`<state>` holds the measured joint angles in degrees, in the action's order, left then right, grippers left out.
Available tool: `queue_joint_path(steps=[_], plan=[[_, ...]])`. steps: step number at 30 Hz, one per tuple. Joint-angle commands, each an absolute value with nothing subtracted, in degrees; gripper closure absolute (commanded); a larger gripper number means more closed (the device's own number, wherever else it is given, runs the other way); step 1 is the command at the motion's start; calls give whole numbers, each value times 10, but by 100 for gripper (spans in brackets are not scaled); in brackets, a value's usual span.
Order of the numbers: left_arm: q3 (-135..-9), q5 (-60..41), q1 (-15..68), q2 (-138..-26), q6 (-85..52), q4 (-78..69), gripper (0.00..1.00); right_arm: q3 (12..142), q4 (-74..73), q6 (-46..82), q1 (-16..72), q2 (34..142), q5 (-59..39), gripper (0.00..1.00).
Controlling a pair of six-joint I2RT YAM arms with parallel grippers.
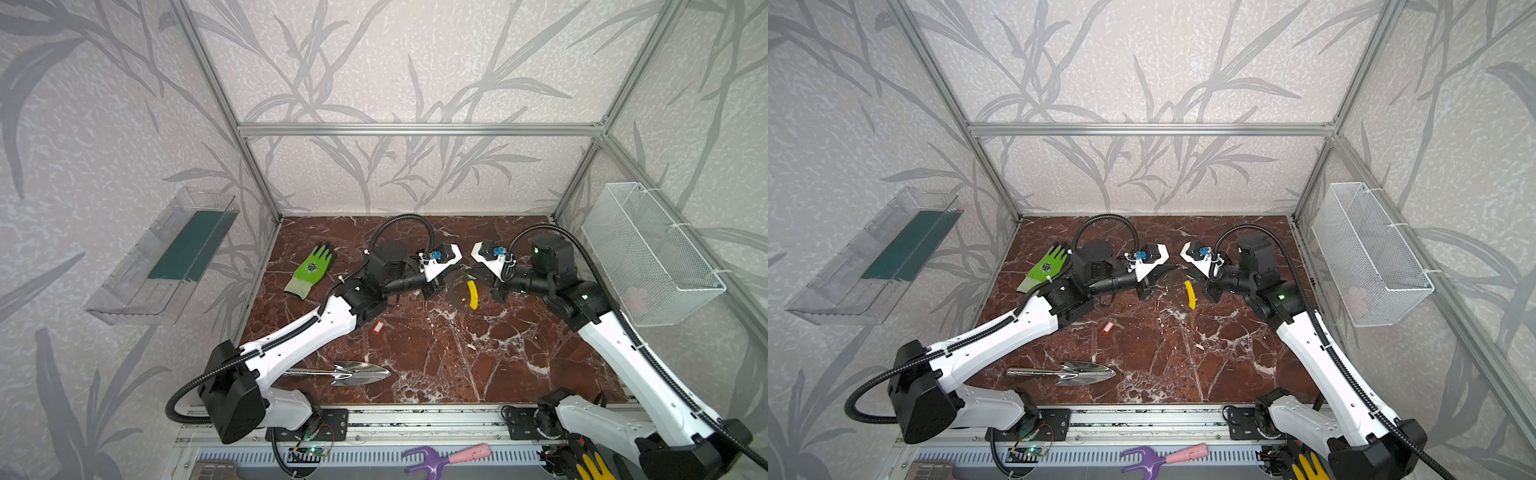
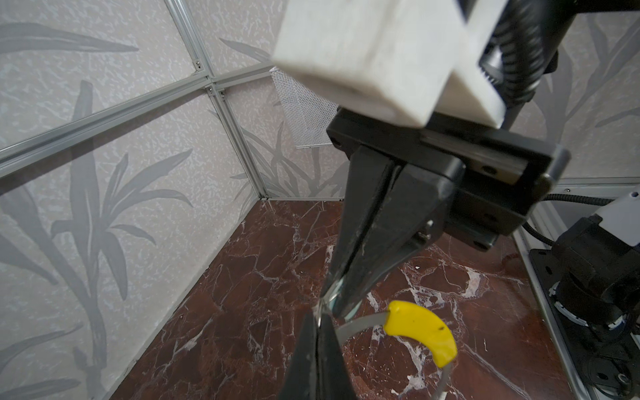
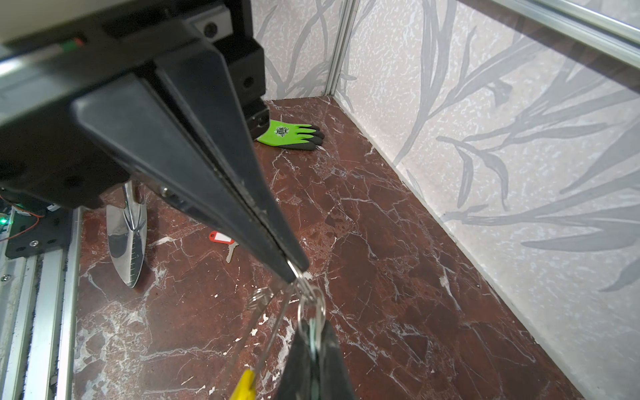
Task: Put the keys on the keyring
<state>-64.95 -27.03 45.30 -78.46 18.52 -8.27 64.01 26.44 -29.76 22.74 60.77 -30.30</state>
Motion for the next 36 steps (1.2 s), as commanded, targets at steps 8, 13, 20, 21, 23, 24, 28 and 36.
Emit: queue_joint_path(steps=[8,13,20,21,23,24,28,36], plan=[[-661,-283,444,-773,194,-34,100,632,275,-378,246,583,-203,100],[-632,-288,431,-777,155,-74,88,640,296,-384,257,602,-208,100],[-551,-272,384,-746,72,-170,63,660,363,-400,286,662,-192,100],[-540,-266,378,-740,65,-178,63,660,368,-402,292,671,-189,100],[-517,-242,366,-725,54,-190,62,661,372,-402,304,696,-189,100],[-506,-223,361,-718,53,-192,62,663,370,-400,310,710,-193,100],[-468,-147,340,-692,46,-205,62,692,350,-408,331,787,-199,100],[-438,2,326,-653,58,-183,62,793,324,-442,360,909,-207,100]])
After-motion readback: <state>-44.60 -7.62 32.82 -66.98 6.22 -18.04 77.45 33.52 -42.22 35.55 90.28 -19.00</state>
